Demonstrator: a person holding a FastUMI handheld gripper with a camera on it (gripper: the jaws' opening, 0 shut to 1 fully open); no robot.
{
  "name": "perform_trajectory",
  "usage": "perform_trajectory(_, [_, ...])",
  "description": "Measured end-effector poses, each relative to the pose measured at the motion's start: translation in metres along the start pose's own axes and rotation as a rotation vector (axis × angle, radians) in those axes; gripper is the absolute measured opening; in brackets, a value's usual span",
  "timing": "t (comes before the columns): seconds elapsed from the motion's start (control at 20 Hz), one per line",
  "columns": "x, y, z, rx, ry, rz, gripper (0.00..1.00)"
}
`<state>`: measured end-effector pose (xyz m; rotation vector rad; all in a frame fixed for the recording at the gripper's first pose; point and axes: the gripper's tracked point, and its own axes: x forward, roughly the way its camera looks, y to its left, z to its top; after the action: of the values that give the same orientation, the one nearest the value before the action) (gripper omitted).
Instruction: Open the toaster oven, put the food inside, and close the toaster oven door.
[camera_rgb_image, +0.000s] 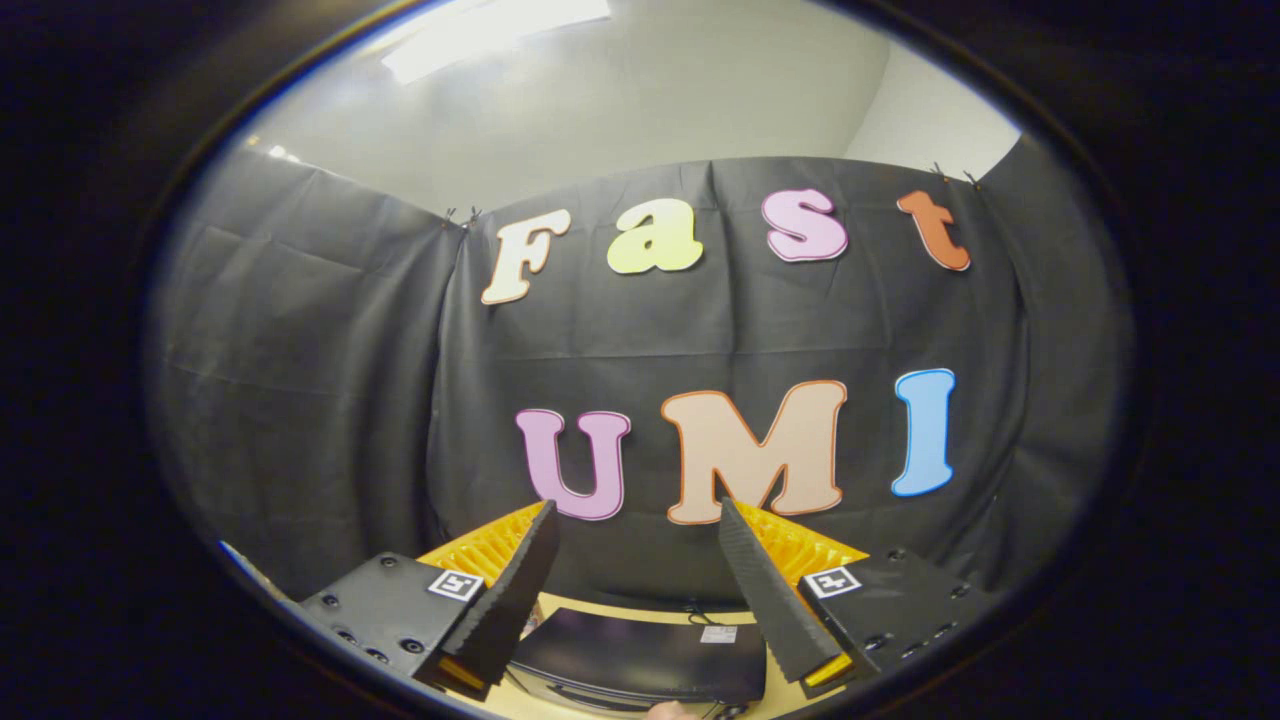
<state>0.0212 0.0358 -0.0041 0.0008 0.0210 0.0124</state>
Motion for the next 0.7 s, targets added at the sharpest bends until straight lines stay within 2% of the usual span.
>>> perform_trajectory(0.15, [0.01, 0.009, -0.036, 0.01, 0.056, 0.025, 1.0])
perform_trajectory(0.35, [0.018, 0.018, -0.138, 0.015, 0.192, 0.04, 1.0])
perform_trajectory(0.55, [0.014, 0.015, -0.236, 0.003, 0.335, 0.0, 1.0])
perform_trajectory(0.7, [0.01, 0.016, -0.288, -0.008, 0.423, -0.025, 1.0])
